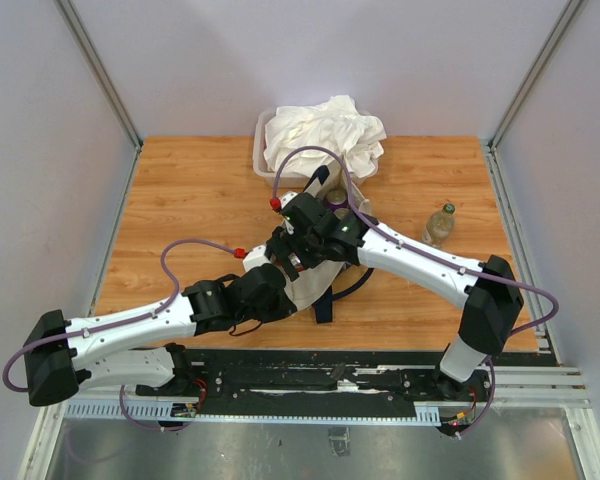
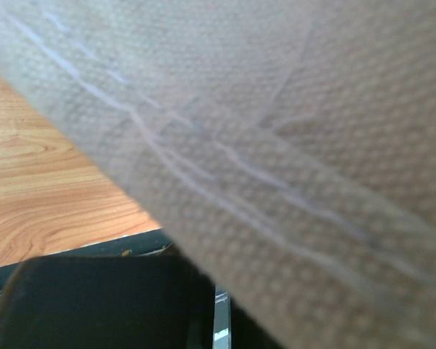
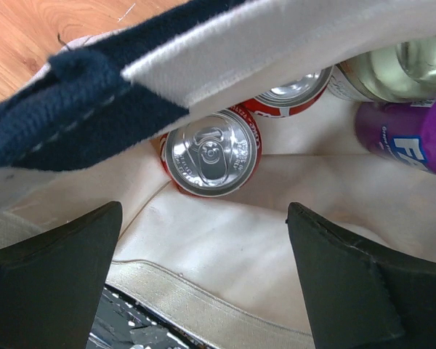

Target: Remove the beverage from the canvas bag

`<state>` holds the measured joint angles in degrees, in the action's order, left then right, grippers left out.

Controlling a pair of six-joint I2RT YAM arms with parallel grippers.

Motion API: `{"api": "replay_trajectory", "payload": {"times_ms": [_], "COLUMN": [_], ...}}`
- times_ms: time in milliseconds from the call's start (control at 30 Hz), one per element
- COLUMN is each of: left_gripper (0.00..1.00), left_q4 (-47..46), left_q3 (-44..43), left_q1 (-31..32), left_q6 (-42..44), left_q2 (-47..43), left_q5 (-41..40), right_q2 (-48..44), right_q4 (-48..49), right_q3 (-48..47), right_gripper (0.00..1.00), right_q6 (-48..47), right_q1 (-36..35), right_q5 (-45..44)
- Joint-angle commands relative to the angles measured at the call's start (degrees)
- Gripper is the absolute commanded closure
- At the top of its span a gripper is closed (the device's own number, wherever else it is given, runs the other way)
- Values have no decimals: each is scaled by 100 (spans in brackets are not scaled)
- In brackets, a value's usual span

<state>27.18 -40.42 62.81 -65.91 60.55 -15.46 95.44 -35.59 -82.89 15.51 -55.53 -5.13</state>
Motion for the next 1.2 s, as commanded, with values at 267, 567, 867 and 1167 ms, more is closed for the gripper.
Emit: {"api": "replay_trajectory", "payload": {"times_ms": [267,567,867,1167], "left_gripper": [100,100,100,99], "left_q4": [-183,-244,-286,-284], "left_q3": [-5,11,70,88], "left_q1": [90,89,91,91], "left_q6": [432,431,424,410], "left_q2": [-85,-30,-18,-44], "left_q5": [135,177,219,202], "right_q2": [554,898,1135,1343], "right_q4": [607,694,830,771], "right_q3": [64,116,527,633], "right_gripper": [4,18,31,27], "right_q6": [331,434,641,720], "right_q1": [188,191,200,198], "right_q5": [261,185,160,150]}}
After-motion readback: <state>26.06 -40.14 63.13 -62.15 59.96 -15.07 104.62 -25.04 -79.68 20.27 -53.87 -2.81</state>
